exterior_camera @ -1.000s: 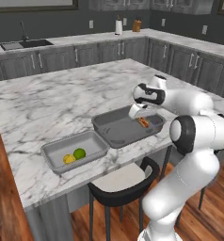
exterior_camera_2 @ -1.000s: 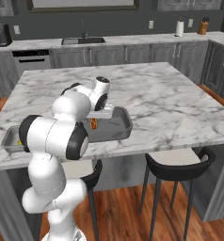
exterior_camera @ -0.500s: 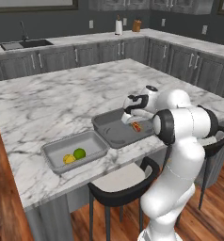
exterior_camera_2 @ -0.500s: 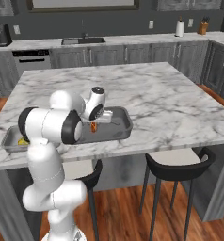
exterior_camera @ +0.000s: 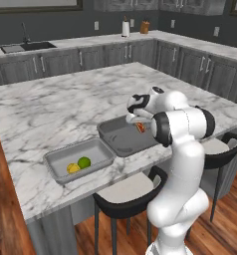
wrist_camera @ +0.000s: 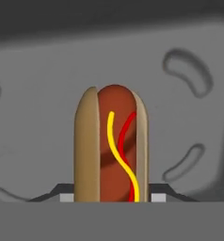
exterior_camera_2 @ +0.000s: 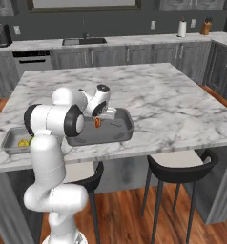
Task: Place the cold items (lemon and lime) from the fridge in one tupperware on the dining counter. Place the warm items (hot dog and kebab skewer) in the stove area in another tupperware.
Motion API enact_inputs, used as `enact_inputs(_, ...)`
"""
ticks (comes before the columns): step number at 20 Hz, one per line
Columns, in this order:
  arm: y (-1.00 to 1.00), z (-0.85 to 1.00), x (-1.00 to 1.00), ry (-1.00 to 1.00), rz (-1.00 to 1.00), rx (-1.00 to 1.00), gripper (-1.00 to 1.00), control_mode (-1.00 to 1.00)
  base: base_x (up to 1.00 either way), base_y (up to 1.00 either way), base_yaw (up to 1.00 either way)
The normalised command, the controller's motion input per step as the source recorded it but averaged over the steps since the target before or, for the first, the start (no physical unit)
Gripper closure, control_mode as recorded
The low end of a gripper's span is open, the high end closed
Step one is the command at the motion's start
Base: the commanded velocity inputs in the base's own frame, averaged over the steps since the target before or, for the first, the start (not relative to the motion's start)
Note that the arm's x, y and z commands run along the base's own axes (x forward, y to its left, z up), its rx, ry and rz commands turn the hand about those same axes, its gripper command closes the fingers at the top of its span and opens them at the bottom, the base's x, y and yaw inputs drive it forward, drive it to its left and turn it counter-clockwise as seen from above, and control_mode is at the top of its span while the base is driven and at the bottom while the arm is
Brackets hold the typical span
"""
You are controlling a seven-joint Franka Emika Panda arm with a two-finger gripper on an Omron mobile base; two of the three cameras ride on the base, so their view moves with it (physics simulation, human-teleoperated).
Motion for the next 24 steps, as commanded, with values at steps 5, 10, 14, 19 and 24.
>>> enact_inputs(5,-0.74,-0.27,0.38,-0.11,0.18,0.05,-1.00,-1.00,0.00,0.00,0.00)
enact_inputs(10,-0.65,-0.55,0.35,-0.05,0.18,0.00,-1.00,-1.00,0.00,0.00,0.00)
enact_inputs(14,-0.78,0.03,-0.78,-0.39,0.19,0.04,-1.00,-1.00,0.00,0.00,0.00)
enact_inputs(19,-0.28,0.34,-1.00,-0.42,0.19,0.01,-1.00,-1.00,0.00,0.00,0.00)
enact_inputs(24,0.00,-0.14,-1.00,-0.35,0.16,-0.06,-1.00,-1.00,0.00,0.00,0.00)
